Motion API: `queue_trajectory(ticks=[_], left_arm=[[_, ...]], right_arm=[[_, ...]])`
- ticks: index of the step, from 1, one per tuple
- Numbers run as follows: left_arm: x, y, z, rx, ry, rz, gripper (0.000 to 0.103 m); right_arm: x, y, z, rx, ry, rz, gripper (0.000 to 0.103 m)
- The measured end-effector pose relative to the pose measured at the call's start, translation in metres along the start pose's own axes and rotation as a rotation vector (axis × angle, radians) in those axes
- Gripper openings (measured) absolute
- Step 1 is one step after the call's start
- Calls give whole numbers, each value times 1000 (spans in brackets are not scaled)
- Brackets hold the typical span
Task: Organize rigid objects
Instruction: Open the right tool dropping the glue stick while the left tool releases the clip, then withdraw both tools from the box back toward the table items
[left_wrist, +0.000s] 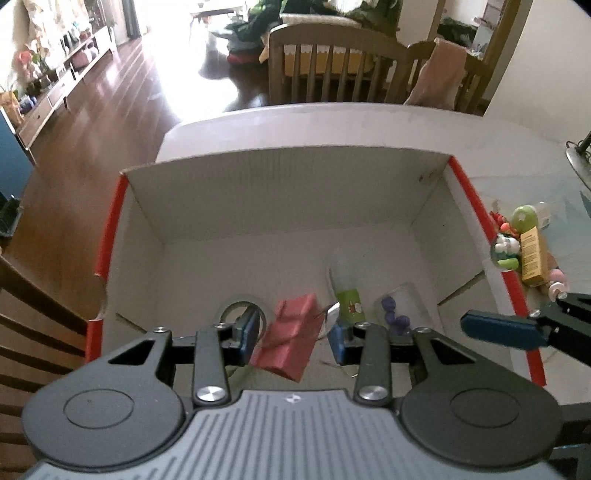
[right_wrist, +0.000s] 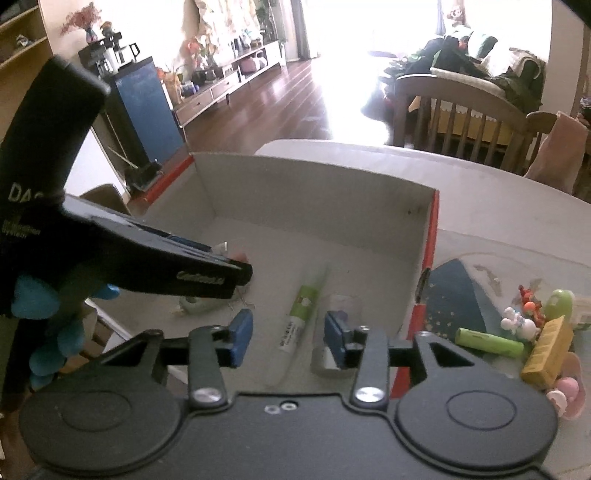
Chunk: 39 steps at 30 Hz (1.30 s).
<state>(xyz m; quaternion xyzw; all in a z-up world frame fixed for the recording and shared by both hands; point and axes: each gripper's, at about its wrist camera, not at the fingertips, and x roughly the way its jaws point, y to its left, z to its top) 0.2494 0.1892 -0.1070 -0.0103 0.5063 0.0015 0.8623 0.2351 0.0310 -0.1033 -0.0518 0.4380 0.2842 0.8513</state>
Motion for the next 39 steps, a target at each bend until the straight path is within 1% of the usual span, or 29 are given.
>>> queue_trajectory(ticks=[1, 4, 7, 10, 13, 16, 19, 23, 26, 27, 28, 29, 32, 35, 36, 37, 38, 39], left_arm=[[-3, -1, -1, 3, -8, 3, 40], [-14, -3, 1, 12, -18, 11, 53], [-20, -5, -1, 7, -31, 12, 53], [-28, -6, -4, 2, -46, 8, 53], [-37, -6, -8, -4, -63, 2, 57], [-47, -8, -12, -6, -83, -3, 58], [-59, -11, -15, 1, -104, 10, 58], [-75, -15, -21, 0, -131, 6, 58], [-87, -18, -26, 7, -151, 2, 58], [-91, -20, -28, 6, -155, -4, 60], [-93, -22, -29, 5, -159, -6, 66], [-97, -23, -31, 4, -168, -9, 68], [-107, -29, -37, 1, -188, -16, 68], [-116, -38, -41, -6, -206, -27, 69], [-120, -42, -42, -5, -213, -31, 71], [-123, -46, -43, -2, -221, -36, 76], [-126, -50, -45, 1, -231, -37, 78], [-129, -55, -47, 4, -242, -37, 78]], right_arm=[[-2, -2, 1, 2, -6, 2, 49], [-7, -3, 1, 5, -20, 3, 51], [-13, -4, 1, 3, -35, 12, 55], [-22, -4, -1, -1, -55, 17, 63], [-32, -4, -3, -2, -67, 27, 63], [-42, -5, -5, -10, -86, 35, 64], [-52, -7, -8, -7, -105, 39, 70], [-69, -12, -13, 9, -134, 42, 79], [-82, -18, -16, 23, -157, 45, 83], [-86, -20, -17, 25, -166, 45, 85], [-91, -22, -19, 29, -176, 44, 86], [-94, -23, -20, 30, -185, 41, 87], [-104, -28, -24, 35, -211, 26, 91], [-113, -33, -30, 40, -229, 31, 92], [-115, -35, -31, 39, -235, 30, 92], [-118, -37, -33, 38, -243, 29, 94], [-122, -40, -35, 37, -252, 28, 97], [-125, -43, -36, 35, -264, 26, 98]])
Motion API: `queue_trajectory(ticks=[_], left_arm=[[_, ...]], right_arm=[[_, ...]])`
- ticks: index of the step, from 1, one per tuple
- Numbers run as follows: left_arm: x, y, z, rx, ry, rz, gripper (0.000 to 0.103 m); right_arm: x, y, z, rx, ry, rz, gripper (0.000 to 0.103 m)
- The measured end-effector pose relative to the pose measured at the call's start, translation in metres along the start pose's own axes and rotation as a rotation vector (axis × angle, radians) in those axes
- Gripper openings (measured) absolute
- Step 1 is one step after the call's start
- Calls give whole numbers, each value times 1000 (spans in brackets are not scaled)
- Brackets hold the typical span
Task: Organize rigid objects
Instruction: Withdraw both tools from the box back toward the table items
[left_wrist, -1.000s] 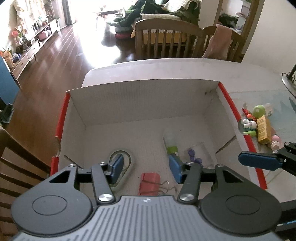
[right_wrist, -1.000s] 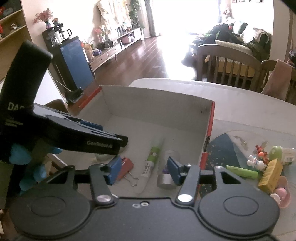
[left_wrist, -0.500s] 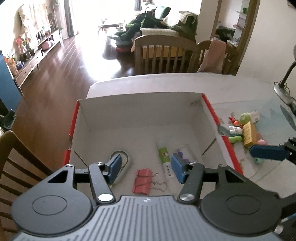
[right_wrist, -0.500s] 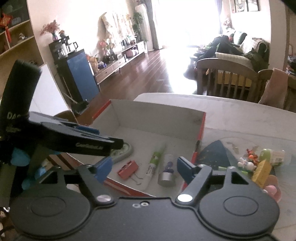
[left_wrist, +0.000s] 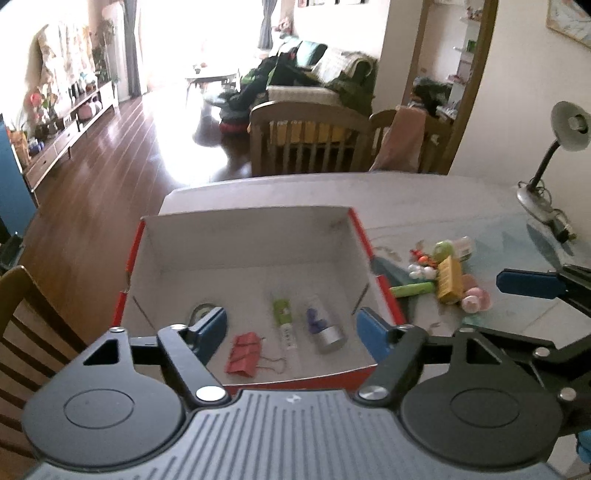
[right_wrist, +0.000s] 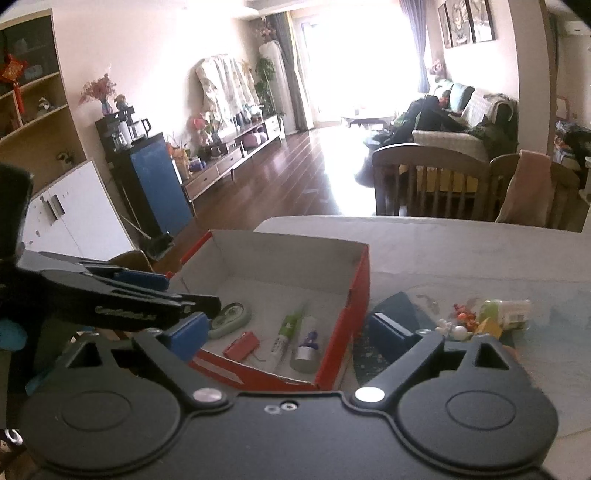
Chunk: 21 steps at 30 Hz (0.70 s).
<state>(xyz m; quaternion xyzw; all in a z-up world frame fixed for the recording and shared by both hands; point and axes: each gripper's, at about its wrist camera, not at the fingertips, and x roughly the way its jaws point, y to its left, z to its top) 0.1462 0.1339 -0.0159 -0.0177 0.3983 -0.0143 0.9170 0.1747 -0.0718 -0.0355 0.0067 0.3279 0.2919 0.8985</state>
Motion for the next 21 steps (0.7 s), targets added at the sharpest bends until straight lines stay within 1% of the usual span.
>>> queue_trajectory(ticks=[7, 9, 10, 13, 17, 21], left_arm=[[-10, -39, -5, 4, -36, -10, 78], [-12, -50, -6, -2, -45, -17, 81], [-11, -56, -7, -6, -45, -22, 82], [-9, -76, -11, -8, -46, -50, 83], [1, -102, -15, 0, -40, -68, 83], [12, -119, -18, -21, -37, -96, 92]], right_arm=[[-29, -26, -5, 14, -55, 24, 99], [-38, -37, -8, 11, -67, 23, 100], [-43, -43, -10, 10, -74, 17, 100], [-56, -61, -13, 7, -86, 2, 100], [-69, -87, -22, -16, -90, -40, 101], [-74, -116, -32, 6, -72, -68, 101]])
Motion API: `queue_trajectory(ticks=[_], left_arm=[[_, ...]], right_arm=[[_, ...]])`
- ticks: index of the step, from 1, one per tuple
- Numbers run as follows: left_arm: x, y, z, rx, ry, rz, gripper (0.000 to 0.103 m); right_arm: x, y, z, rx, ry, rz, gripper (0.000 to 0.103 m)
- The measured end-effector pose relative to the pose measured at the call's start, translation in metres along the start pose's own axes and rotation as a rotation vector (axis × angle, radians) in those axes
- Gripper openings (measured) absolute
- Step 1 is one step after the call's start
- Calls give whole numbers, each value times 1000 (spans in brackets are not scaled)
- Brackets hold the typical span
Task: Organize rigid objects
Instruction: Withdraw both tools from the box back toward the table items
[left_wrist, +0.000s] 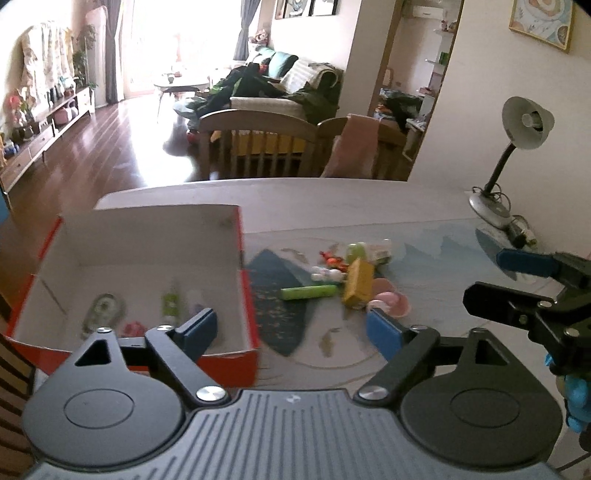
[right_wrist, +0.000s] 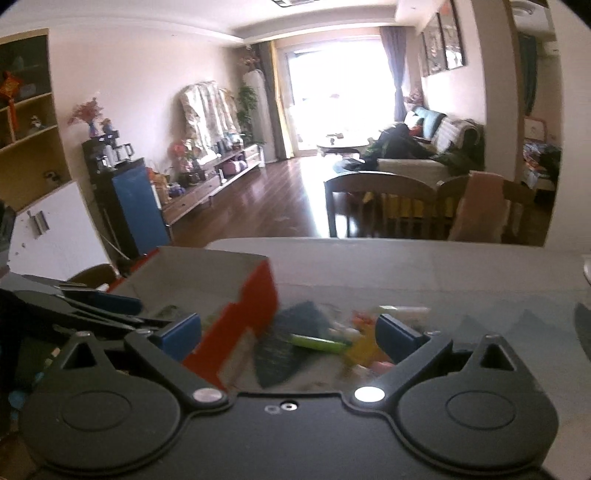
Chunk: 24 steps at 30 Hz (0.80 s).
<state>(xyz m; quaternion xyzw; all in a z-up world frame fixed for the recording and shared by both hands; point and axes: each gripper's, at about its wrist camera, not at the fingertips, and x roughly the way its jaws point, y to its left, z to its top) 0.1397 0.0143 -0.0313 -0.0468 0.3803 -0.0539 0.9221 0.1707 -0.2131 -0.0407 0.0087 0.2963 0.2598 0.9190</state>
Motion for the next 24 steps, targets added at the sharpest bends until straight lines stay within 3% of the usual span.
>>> queue_trajectory(ticks=[4, 7, 15, 24], left_arm=[[13, -18, -3, -6, -3, -9, 93], [28, -31, -6, -26, 17, -30, 102], [69, -64, -13, -42, 20, -12, 102], [119, -85, -35, -43, 37, 19, 102]], right_arm=[[2, -25, -10, 19, 21, -31, 100], [5, -47, -19, 29, 38, -49, 100], [23, -92, -34, 9, 104, -68, 99], [50, -121, -22, -10, 141, -43, 98]])
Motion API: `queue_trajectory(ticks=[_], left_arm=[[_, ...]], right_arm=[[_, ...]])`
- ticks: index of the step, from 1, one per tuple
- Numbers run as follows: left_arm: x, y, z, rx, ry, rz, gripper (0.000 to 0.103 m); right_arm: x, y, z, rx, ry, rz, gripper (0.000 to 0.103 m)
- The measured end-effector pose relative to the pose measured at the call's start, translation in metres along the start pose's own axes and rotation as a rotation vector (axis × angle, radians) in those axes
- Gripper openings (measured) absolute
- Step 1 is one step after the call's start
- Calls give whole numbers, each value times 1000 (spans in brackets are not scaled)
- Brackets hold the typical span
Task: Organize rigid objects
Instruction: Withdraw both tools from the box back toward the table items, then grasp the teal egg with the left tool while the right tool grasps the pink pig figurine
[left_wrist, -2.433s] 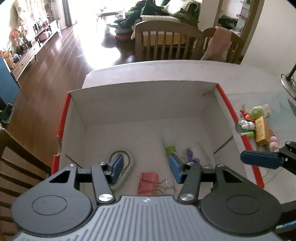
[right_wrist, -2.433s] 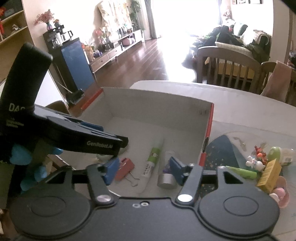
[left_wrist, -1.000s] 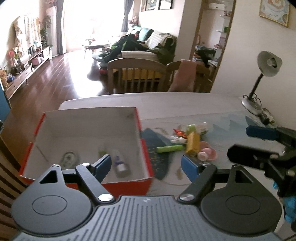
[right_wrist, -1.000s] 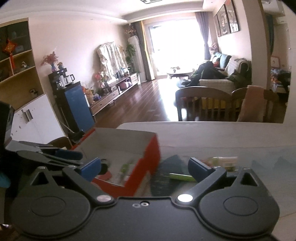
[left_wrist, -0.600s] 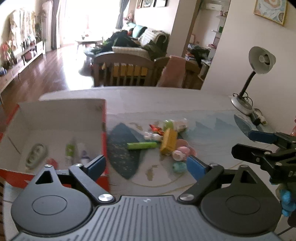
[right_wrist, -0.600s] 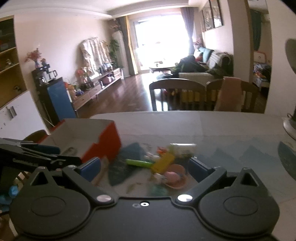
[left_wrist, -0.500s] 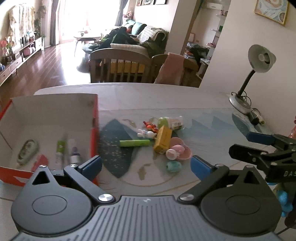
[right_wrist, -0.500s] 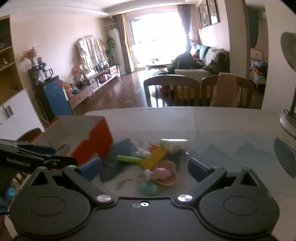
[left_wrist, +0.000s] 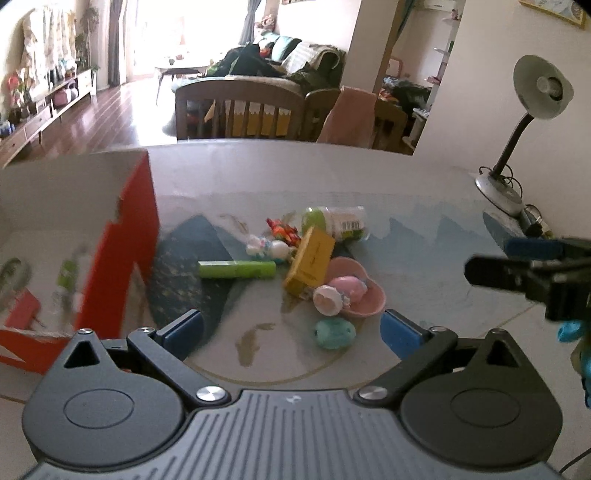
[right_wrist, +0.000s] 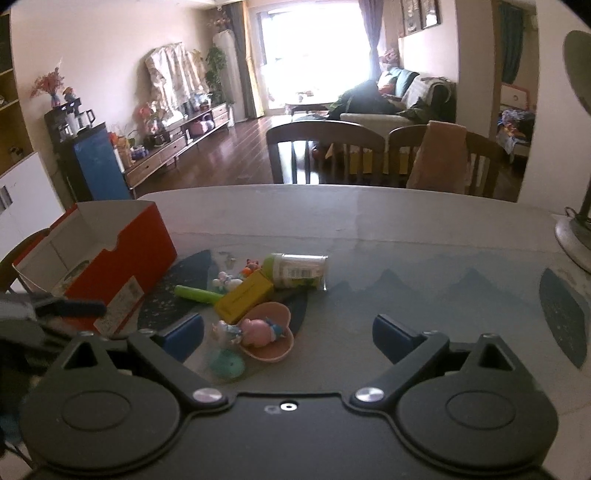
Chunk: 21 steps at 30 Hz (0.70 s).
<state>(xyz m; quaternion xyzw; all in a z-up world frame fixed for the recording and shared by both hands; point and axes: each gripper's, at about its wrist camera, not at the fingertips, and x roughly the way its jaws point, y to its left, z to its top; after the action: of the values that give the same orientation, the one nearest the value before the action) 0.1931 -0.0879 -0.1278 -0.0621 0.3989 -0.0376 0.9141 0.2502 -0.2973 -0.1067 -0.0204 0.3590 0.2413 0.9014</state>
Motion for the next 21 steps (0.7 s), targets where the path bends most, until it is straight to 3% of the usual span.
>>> queue_trajectory(ticks=[3, 11, 21], left_arm=[[15, -5, -8, -2, 16, -33, 102], [47, -25, -25, 20, 24, -1, 102], [68, -32, -32, 39, 29, 14, 101]], right_arm=[[14, -2, 2, -7, 31, 24, 98], [59, 6, 1, -33, 140, 92, 90], [98, 20, 6, -126, 212, 186, 83]])
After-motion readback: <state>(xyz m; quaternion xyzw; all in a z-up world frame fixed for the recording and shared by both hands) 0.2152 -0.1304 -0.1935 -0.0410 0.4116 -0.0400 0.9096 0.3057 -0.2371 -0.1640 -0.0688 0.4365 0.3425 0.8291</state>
